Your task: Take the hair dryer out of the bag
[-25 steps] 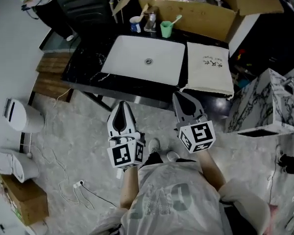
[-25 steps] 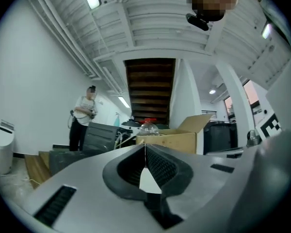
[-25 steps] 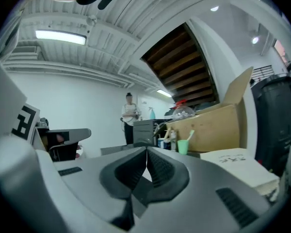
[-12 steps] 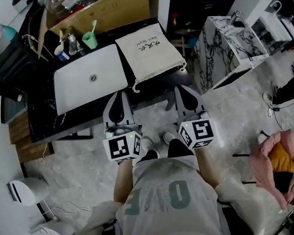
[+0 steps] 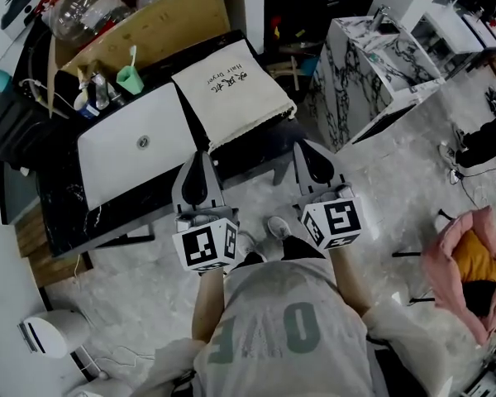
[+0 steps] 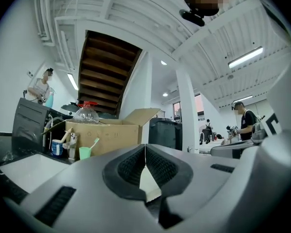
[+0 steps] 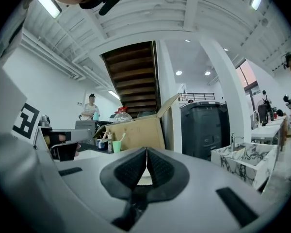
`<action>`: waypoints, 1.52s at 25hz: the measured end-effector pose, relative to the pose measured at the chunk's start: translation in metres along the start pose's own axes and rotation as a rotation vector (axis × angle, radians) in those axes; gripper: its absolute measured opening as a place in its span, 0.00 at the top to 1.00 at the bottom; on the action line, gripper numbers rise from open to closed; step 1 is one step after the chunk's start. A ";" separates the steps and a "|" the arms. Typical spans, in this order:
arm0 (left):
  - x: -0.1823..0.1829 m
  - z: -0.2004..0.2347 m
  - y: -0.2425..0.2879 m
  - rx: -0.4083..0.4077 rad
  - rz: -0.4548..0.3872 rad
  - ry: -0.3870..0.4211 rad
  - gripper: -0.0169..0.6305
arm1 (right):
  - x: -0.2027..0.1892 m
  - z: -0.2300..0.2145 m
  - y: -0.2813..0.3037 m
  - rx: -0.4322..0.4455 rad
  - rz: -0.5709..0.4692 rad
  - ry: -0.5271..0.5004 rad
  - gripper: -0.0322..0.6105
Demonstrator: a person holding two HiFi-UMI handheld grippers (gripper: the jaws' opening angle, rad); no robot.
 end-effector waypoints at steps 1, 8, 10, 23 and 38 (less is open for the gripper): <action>0.001 0.000 0.002 0.008 -0.002 -0.001 0.93 | 0.001 -0.002 0.002 0.007 -0.001 0.000 0.90; 0.003 0.002 0.010 0.034 0.001 0.020 0.93 | 0.006 -0.010 0.019 0.091 0.026 0.044 0.90; 0.001 0.002 0.014 0.020 0.006 0.017 0.82 | 0.004 -0.010 0.026 0.135 0.064 0.055 0.75; -0.020 -0.006 0.040 -0.070 0.170 0.125 0.49 | -0.012 -0.022 0.041 0.137 0.165 0.080 0.47; -0.064 -0.058 0.141 -0.608 0.412 1.076 0.49 | -0.021 -0.044 0.037 0.107 0.180 0.131 0.47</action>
Point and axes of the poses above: the fingertips, and each gripper's own axes: y forward along the fingers, z to its left, x out of its top, the point moved 10 cm from there along -y, backward along the fingers, and after that the axes turned 13 degrees about y, right-handed, at the moved point
